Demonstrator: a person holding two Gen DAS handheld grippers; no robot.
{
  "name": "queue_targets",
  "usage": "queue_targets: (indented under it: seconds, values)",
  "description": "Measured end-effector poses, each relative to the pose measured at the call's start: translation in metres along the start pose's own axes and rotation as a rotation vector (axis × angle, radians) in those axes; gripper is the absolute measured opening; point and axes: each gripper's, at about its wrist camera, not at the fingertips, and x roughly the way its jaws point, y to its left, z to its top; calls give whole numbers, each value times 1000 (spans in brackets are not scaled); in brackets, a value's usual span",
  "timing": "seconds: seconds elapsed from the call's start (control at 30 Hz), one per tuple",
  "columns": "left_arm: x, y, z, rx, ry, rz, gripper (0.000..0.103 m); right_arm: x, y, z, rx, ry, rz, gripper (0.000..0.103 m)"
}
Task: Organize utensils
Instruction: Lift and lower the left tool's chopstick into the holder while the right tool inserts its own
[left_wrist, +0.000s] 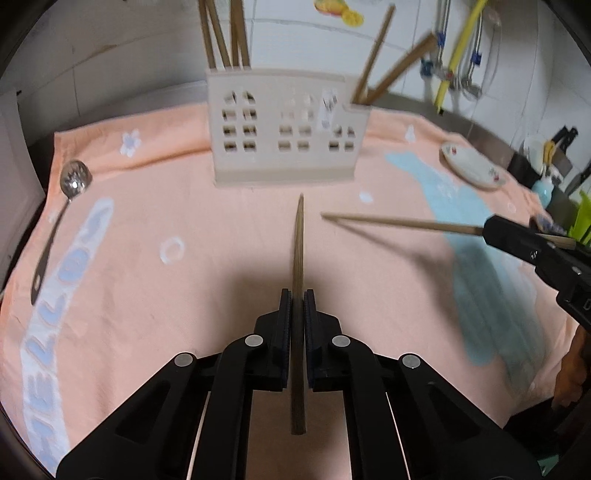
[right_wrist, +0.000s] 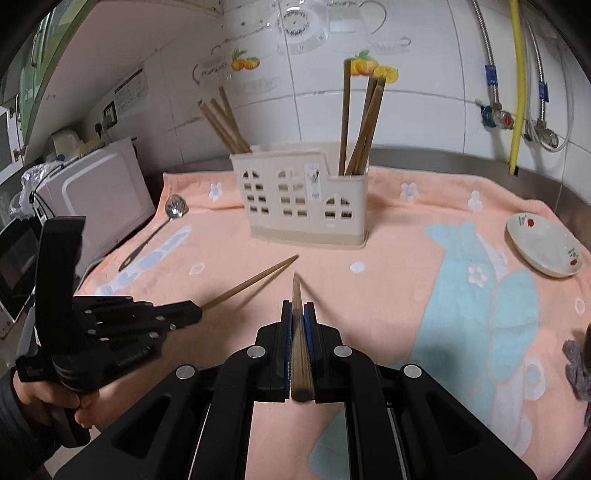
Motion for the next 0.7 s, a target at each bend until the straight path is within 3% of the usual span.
queue_targets:
  seconds: [0.17, 0.4, 0.7]
  values:
    - [-13, 9, 21, -4, -39, -47, 6, -4, -1, 21, -4, -18, 8, 6]
    - [-21, 9, 44, 50, -79, -46, 6, -3, 2, 48, -28, -39, 17, 6]
    - [-44, 12, 81, 86, -139, -85, 5, -18, 0, 110, -93, -80, 17, 6]
